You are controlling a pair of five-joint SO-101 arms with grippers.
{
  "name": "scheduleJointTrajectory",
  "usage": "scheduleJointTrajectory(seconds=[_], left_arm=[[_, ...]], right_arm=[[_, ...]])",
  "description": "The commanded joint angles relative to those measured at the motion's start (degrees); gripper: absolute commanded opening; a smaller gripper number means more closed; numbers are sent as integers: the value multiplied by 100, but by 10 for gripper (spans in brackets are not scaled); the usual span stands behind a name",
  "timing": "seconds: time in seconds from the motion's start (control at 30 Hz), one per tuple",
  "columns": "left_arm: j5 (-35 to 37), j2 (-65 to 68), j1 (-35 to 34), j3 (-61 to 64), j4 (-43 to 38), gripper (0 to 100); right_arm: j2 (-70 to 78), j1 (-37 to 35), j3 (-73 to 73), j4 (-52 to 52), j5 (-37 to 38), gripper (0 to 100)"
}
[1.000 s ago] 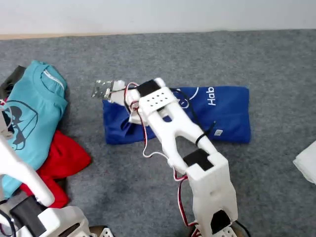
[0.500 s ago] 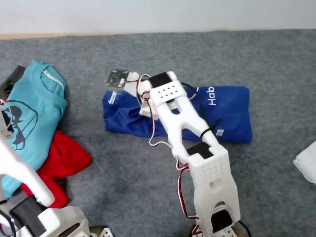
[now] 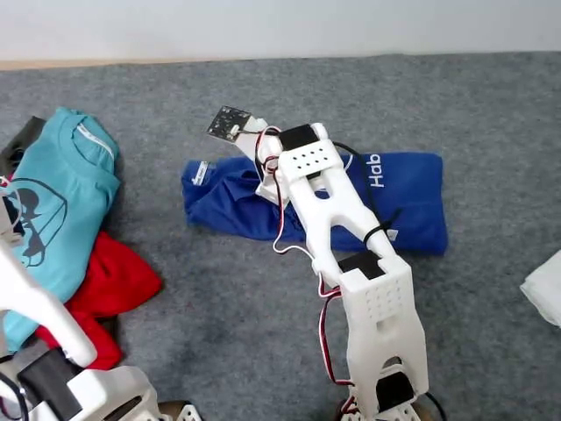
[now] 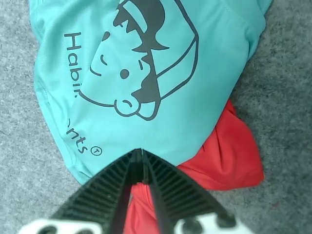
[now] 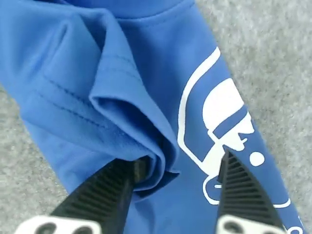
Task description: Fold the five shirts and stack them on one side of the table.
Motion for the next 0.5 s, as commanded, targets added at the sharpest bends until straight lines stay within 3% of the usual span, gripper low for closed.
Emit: scheduleJointTrajectory(seconds=[0.0, 0.47], left_arm=[[26, -246, 9, -22, -97, 5], [26, -246, 9, -22, -97, 5]], right_arm=[[-171, -48, -475, 40, -70, 249], [-251, -48, -563, 224, -88, 292]])
